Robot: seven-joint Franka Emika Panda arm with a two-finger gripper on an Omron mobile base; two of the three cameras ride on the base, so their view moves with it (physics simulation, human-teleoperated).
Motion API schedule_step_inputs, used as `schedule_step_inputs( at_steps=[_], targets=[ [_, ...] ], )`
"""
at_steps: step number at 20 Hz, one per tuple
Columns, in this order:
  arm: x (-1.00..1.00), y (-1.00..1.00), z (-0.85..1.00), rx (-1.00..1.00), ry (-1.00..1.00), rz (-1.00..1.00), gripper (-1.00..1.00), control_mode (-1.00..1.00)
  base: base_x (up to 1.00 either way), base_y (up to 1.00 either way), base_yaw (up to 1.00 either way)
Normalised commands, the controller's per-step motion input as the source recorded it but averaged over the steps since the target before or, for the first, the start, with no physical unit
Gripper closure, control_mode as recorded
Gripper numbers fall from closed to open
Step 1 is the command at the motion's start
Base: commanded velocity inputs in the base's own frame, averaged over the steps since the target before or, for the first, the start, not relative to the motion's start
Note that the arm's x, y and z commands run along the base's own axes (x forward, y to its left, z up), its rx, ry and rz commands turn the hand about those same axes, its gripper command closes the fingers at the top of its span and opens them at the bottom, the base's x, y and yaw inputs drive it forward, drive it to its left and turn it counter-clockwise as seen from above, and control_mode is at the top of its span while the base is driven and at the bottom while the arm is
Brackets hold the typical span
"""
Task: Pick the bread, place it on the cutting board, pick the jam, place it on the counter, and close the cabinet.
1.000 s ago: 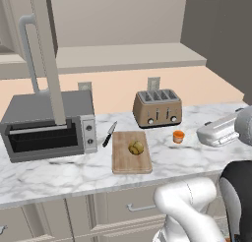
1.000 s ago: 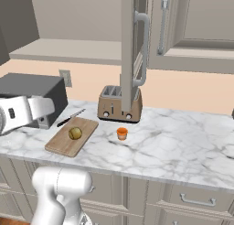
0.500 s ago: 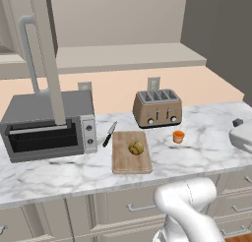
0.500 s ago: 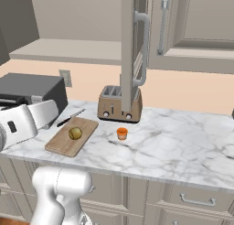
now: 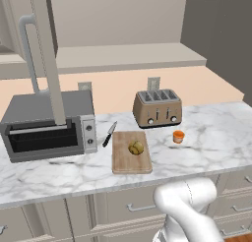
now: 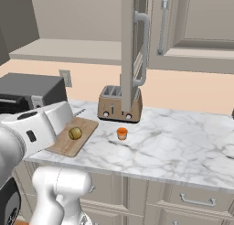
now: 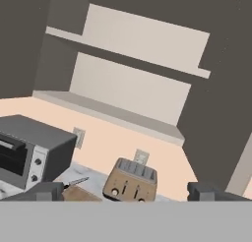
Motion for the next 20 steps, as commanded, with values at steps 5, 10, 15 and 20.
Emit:
schedule_step_inputs(
  at_steps=[5,10,15,20],
  targets=[
    [0.0,-0.29,-0.04,0.04,-0.04,0.0,-1.0,-1.0,0.0,0.0,0.0],
    [0.0,-0.35,-0.01,0.05,-0.08,0.0,-1.0,-1.0,0.0,0.0,0.0],
    [0.0,-0.31,0.0,0.05,-0.08,0.0,-1.0,-1.0,0.0,0.0,0.0],
    [0.0,-0.24,-0.01,0.04,-0.08,0.0,-1.0,-1.0,0.0,0.0,0.0]
  ],
)
